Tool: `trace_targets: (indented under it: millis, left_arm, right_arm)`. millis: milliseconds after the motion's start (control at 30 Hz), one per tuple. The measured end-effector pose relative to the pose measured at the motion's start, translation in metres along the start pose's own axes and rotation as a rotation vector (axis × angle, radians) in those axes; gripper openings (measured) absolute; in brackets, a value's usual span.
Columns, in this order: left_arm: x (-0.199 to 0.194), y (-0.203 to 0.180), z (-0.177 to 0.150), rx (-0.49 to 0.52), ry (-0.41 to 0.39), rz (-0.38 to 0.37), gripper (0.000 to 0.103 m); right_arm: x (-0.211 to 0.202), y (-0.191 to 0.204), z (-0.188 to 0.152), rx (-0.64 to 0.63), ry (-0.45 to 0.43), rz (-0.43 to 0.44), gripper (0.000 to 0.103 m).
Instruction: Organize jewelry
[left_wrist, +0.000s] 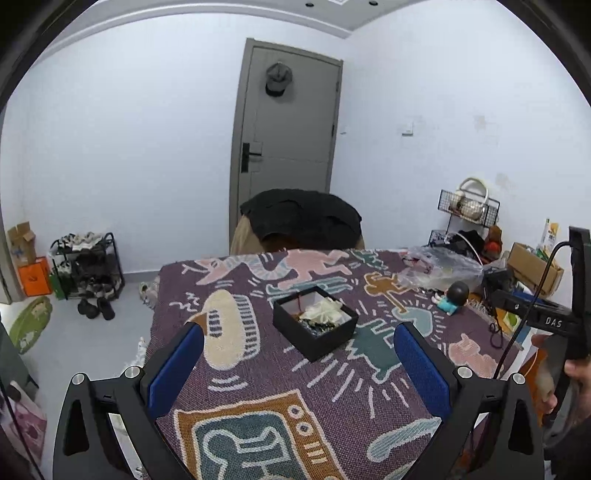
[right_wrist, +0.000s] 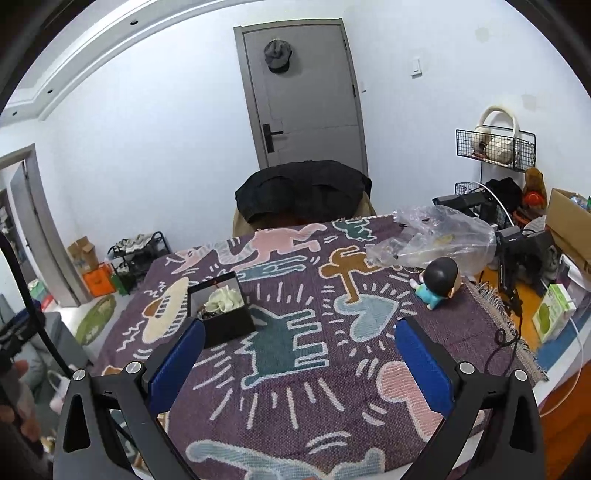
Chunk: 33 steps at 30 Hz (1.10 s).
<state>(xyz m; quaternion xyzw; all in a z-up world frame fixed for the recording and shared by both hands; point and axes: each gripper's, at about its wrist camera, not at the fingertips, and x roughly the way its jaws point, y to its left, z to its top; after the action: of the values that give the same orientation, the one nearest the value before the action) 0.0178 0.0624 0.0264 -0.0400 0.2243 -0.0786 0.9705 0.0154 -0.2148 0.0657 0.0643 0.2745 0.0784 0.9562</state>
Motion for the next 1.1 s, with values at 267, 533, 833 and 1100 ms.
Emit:
trace_targets:
  millis: [267,533,833,1100]
  left_arm:
    - [0.0,-0.002,-0.002,-0.029,0.01,0.001,0.103]
    - [-0.009,0.0,-0.005,-0.037,0.015,0.022,0.103]
    - [-0.012,-0.005,-0.007,-0.025,0.023,0.04,0.103]
    - [-0.013,-0.012,-0.008,0.0,0.032,0.055,0.103]
  right_arm:
    - [-0.001,0.003,-0.007,0.013,0.029,-0.013,0.103]
    - [-0.007,0.019,-0.009,-0.028,0.02,-0.007,0.103]
    - [-0.011,0.03,-0.012,-0.052,0.02,0.014,0.103]
    - [-0.009,0.03,-0.014,-0.042,0.016,0.006,0.103]
